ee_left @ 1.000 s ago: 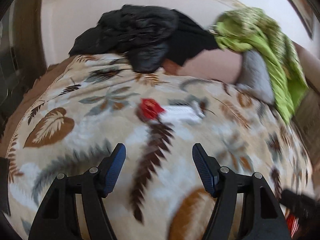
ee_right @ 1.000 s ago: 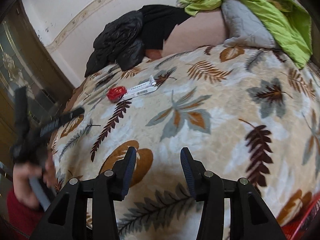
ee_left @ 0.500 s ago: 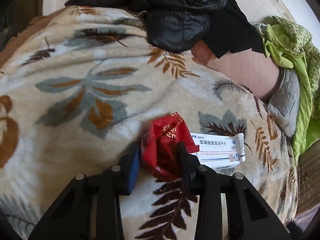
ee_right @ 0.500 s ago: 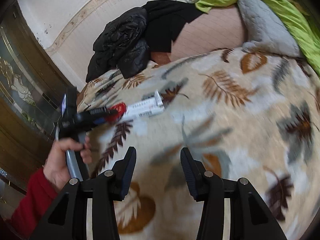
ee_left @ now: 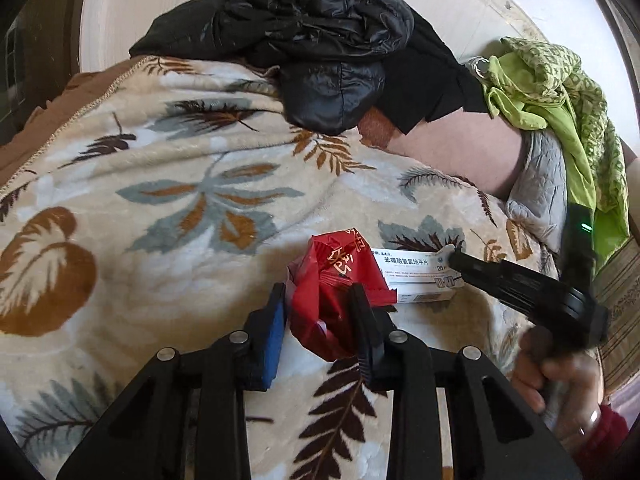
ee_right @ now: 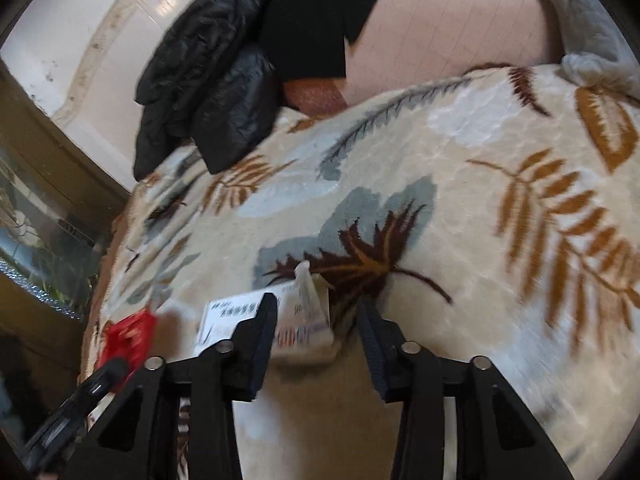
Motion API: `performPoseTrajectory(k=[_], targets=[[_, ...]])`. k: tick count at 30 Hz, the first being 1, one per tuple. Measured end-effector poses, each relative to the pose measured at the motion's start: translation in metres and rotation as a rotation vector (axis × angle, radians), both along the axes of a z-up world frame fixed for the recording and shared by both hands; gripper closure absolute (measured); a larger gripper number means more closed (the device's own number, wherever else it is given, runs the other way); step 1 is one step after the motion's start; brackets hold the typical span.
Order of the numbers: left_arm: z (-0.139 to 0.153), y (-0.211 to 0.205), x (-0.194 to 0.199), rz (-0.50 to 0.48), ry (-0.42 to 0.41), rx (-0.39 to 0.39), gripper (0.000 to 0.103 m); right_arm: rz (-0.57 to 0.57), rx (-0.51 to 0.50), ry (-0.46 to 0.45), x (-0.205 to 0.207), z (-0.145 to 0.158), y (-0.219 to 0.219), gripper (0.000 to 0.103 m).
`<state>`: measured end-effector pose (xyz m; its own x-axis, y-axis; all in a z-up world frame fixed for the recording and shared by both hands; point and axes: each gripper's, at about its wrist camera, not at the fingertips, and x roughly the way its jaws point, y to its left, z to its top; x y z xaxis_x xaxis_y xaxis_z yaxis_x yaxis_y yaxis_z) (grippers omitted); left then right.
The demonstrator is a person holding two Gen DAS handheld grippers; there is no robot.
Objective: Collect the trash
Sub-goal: 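Grasp the white medicine box with the right tool while the left tool holds the packet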
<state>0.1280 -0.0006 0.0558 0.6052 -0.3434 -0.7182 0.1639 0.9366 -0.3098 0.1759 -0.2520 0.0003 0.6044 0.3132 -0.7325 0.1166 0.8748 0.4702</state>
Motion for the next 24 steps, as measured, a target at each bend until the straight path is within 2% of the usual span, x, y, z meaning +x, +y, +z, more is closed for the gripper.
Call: performPoseTrajectory(k=[1, 2, 3, 8, 15, 21, 24], targets=[[0.002, 0.001, -0.002, -0.001, -0.005, -0.004, 0.073, 0.013, 0.011, 0.007, 0.004, -0.003, 0.003, 0.077], [0.003, 0.001, -0.003, -0.003, -0.009, -0.007, 0.073, 0.024, 0.008, 0.006, 0.005, -0.003, 0.007, 0.089], [0.005, 0.001, -0.006, -0.006, -0.012, -0.006, 0.073, 0.024, -0.01, -0.003, 0.003, -0.001, 0.011, 0.092], [0.013, 0.001, -0.026, -0.011, -0.033, -0.003, 0.073, 0.013, -0.044, -0.079, -0.043, 0.025, 0.017, 0.094], [0.022, -0.007, -0.093, -0.056, -0.048, 0.025, 0.073, -0.004, -0.042, -0.128, -0.151, 0.052, 0.011, 0.094], [0.015, -0.015, -0.168, -0.08, -0.034, 0.048, 0.073, -0.032, 0.009, -0.114, -0.245, 0.053, 0.005, 0.094], [0.009, -0.018, -0.2, -0.081, -0.022, 0.049, 0.073, -0.038, 0.023, -0.059, -0.276, 0.046, 0.01, 0.093]])
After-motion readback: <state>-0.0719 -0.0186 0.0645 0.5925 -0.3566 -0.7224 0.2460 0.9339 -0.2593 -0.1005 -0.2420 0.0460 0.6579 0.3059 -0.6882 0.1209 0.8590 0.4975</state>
